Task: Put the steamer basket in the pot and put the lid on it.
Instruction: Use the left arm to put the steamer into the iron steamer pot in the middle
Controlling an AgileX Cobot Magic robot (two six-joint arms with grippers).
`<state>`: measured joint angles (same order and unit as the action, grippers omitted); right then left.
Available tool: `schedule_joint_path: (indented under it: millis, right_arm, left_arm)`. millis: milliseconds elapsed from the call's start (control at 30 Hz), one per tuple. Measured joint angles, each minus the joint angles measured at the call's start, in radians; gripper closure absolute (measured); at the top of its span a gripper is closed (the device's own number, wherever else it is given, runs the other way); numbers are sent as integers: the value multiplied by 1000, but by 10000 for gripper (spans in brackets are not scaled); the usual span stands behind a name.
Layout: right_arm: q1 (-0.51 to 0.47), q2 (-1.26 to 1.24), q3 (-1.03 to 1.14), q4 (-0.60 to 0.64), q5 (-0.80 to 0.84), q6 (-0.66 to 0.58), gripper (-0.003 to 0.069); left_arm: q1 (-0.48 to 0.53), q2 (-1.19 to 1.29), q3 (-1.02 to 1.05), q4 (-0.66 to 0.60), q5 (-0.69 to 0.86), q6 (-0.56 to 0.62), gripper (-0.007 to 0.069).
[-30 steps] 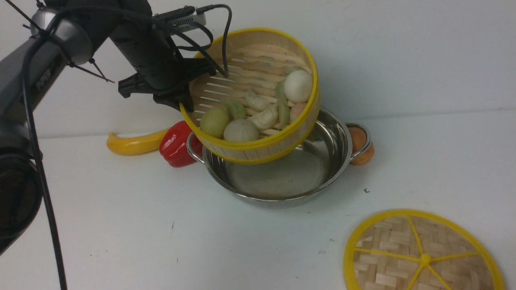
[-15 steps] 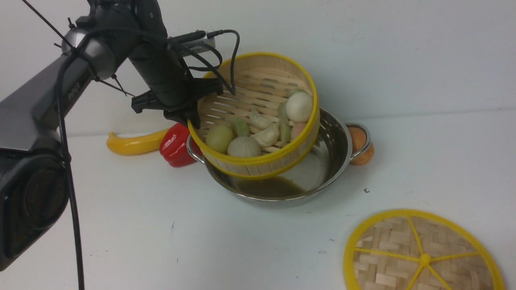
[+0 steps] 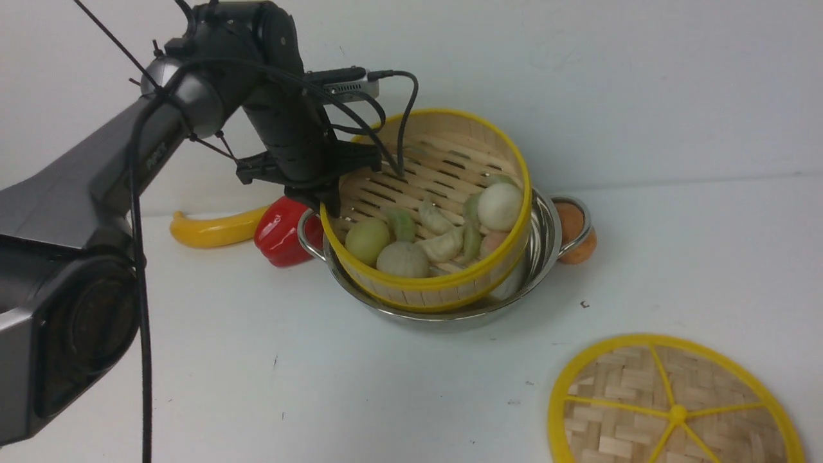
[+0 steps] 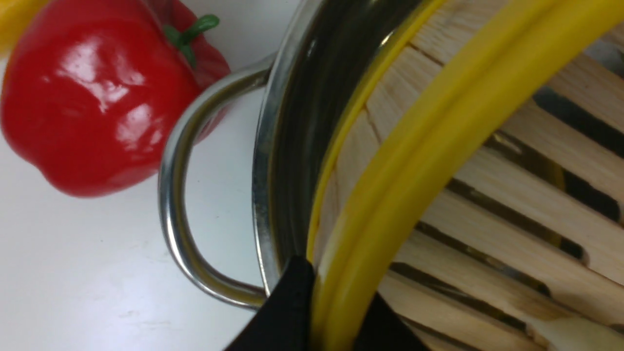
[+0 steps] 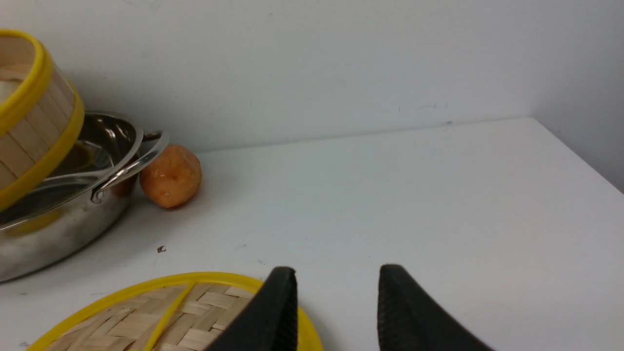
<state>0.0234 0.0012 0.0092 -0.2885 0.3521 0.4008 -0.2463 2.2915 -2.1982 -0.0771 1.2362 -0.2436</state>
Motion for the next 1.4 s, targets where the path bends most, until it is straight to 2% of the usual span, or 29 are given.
schedule_joint_path:
  millis: [567,900,1400]
  right_arm:
    - [0,0,0,0,0,1,410]
    - [0,0,0,0,0,2,410]
    - [0,0,0,0,0,2,410]
  left_arm:
    - [-3,47,-1,10,-24,10,597]
    - [-11,63,-1,-5,-87,85,597]
    - [-15,72,-1,-14,-107,93,597]
